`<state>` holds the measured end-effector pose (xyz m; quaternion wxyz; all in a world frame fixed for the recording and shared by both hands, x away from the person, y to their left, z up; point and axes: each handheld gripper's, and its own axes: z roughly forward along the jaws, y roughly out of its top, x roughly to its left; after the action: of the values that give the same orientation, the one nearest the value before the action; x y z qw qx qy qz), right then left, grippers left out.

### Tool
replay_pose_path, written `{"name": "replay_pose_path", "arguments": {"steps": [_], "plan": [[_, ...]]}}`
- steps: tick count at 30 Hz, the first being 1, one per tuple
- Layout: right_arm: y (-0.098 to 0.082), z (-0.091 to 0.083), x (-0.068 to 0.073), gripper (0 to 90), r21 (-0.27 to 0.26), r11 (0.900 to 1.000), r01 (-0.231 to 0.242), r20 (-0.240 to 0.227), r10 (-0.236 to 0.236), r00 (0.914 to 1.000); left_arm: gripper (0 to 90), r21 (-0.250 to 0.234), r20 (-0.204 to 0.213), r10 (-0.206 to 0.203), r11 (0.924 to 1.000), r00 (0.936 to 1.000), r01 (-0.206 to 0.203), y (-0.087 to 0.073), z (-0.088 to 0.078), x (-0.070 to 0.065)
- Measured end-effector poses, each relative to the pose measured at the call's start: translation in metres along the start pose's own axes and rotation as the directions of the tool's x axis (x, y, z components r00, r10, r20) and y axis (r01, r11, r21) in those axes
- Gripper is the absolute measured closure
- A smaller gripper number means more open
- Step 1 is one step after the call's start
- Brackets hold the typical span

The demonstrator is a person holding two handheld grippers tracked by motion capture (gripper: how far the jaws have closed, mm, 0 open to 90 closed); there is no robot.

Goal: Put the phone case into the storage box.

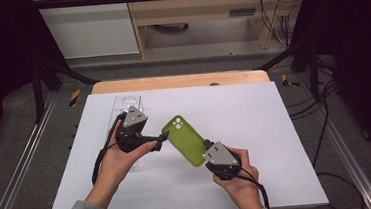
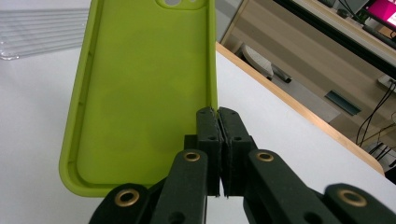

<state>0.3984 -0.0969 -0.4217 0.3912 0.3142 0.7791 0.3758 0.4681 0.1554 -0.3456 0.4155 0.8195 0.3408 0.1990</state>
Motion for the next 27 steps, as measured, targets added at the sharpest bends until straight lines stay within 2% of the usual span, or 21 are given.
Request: {"name": "replay_pose_path", "arguments": {"steps": [6, 15, 20, 24, 27], "plan": [[0.000, 0.000, 0.000, 88.4, -0.004, 1.000, 0.002, 0.000, -0.002, 1.0000, 16.2, 0.015, 0.012, 0.006, 0.9999, 0.9999, -0.006, 0.001, 0.005, 0.001], [0.000, -0.001, 0.002, 88.4, -0.009, 1.000, 0.012, 0.002, -0.012, 0.9999, 25.3, 0.042, 0.049, 0.012, 0.9990, 0.9987, -0.014, 0.008, 0.012, 0.000], [0.001, -0.001, 0.003, 88.4, -0.011, 1.000, 0.017, 0.004, -0.017, 0.9999, 33.7, 0.072, 0.064, 0.017, 0.9972, 0.9978, -0.022, 0.013, 0.018, 0.001], [0.001, -0.002, 0.003, 88.4, -0.012, 1.000, 0.014, 0.001, -0.014, 0.9999, 44.4, 0.095, 0.098, 0.014, 0.9952, 0.9951, -0.023, 0.016, 0.024, 0.002], [0.001, -0.002, 0.004, 88.4, -0.014, 1.000, 0.018, 0.000, -0.018, 0.9998, 48.4, 0.124, 0.128, 0.024, 0.9915, 0.9915, -0.040, 0.017, 0.028, 0.001]]}}
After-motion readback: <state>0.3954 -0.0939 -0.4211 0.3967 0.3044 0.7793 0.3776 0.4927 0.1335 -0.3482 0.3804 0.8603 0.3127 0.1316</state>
